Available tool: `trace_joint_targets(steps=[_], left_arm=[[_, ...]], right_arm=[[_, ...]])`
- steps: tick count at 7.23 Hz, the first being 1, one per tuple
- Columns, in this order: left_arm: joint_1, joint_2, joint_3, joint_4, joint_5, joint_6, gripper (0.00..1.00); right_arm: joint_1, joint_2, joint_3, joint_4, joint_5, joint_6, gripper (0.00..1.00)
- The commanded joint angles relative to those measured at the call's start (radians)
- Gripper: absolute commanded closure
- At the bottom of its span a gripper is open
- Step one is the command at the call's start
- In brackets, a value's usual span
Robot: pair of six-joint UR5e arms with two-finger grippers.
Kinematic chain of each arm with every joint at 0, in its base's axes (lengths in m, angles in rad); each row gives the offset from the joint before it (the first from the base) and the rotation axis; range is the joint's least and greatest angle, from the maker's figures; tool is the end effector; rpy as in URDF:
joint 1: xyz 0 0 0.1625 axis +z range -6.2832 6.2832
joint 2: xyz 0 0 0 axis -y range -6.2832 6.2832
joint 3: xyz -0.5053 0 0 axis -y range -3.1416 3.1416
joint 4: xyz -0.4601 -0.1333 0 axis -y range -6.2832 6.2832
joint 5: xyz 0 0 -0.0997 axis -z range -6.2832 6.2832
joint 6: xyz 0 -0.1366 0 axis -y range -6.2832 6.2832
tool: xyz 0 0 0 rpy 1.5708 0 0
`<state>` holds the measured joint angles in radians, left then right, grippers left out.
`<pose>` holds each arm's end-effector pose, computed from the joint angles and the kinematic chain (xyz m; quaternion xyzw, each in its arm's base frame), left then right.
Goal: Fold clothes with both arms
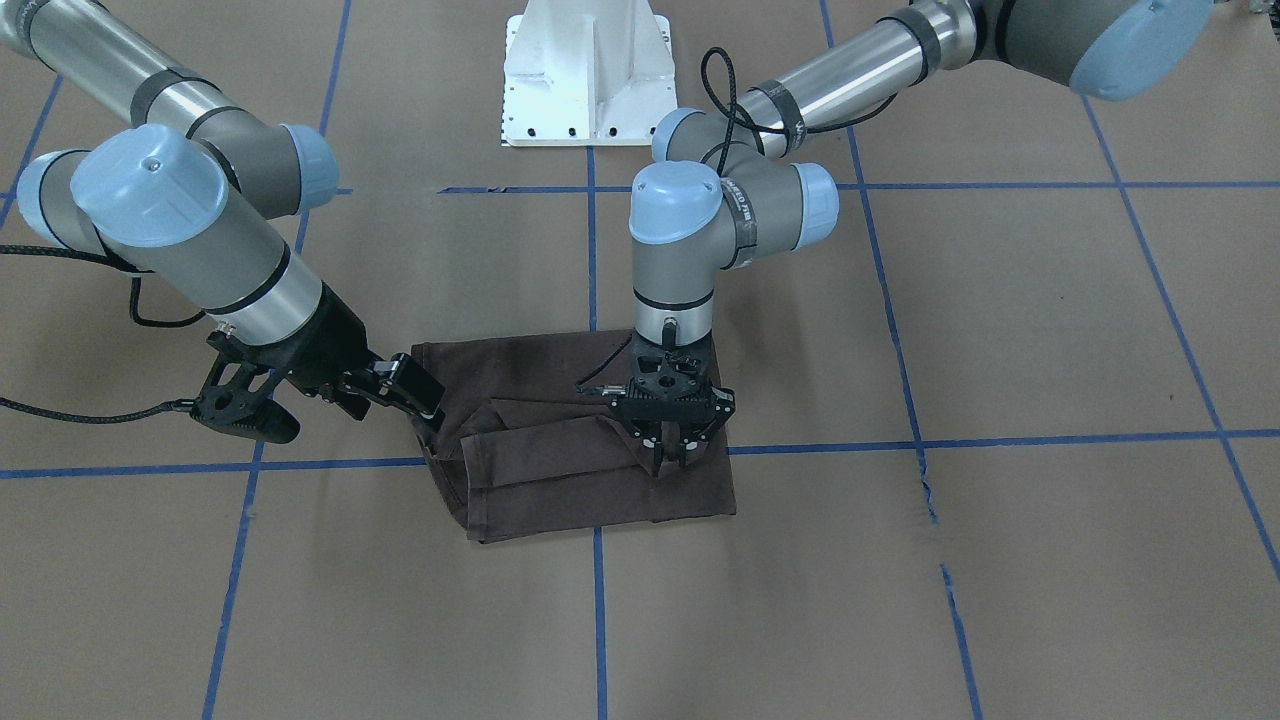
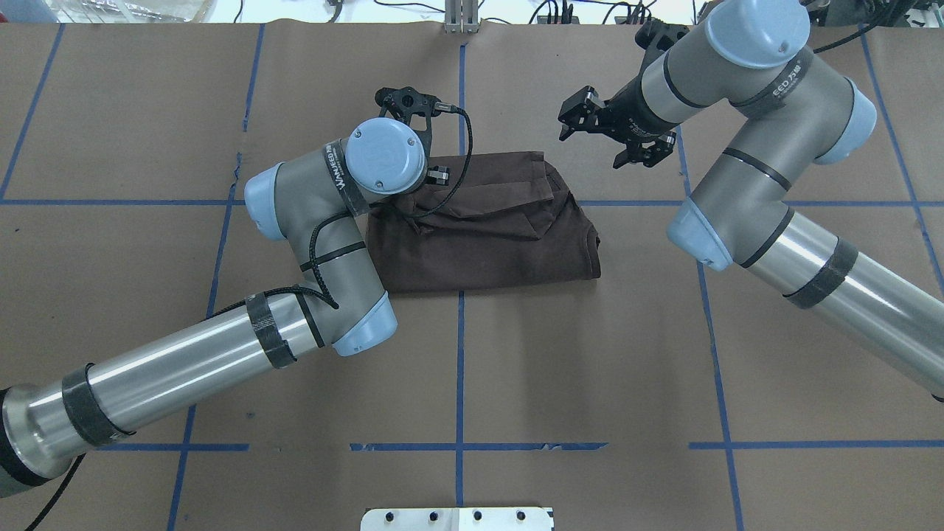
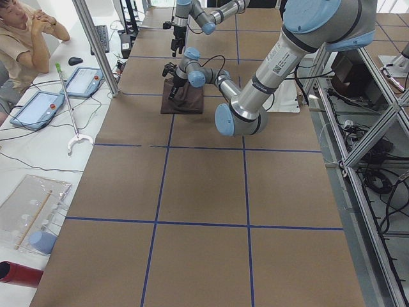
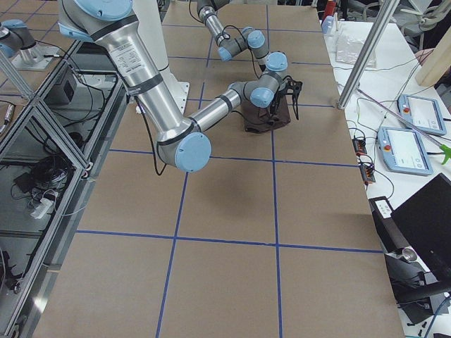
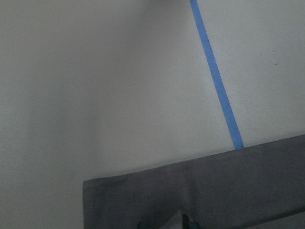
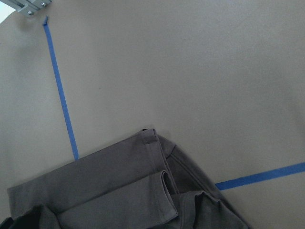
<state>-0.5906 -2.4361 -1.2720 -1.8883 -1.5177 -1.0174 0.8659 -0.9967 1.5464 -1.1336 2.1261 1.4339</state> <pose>0.7038 -0.6411 0.2526 0.2516 0.3465 -0.0282 0.9032 -0.4837 -0.6632 0.3272 0.0073 -0.5155 0.1806 0.8376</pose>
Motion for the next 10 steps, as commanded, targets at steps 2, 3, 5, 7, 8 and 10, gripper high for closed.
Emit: trace_joint_targets(steps=[2, 3, 5, 7, 8, 10], left_arm=[[-0.003, -0.001, 0.003, 0.000, 0.002, 0.039, 1.00], [-0.023, 0.000, 0.005, -0.002, 0.001, 0.052, 1.00], [-0.114, 0.008, 0.040, -0.021, -0.006, 0.082, 1.00], [-0.132, 0.008, 0.167, -0.149, -0.009, 0.057, 1.00], [-0.129, 0.011, 0.189, -0.178, -0.010, 0.027, 1.00], [-0.146, 0.009, 0.187, -0.186, -0.053, 0.025, 0.67]], right_arm=[[-0.001, 0.001, -0.002, 0.000, 0.000, 0.000, 0.02], [-0.001, 0.001, -0.003, 0.000, 0.000, 0.000, 0.02], [-0.002, 0.003, -0.003, 0.000, -0.009, 0.000, 0.02], [-0.004, 0.004, -0.002, 0.000, -0.012, 0.000, 0.02], [-0.004, 0.004, -0.003, 0.000, -0.012, 0.000, 0.02], [-0.008, 0.006, -0.006, -0.002, -0.026, 0.000, 0.02]])
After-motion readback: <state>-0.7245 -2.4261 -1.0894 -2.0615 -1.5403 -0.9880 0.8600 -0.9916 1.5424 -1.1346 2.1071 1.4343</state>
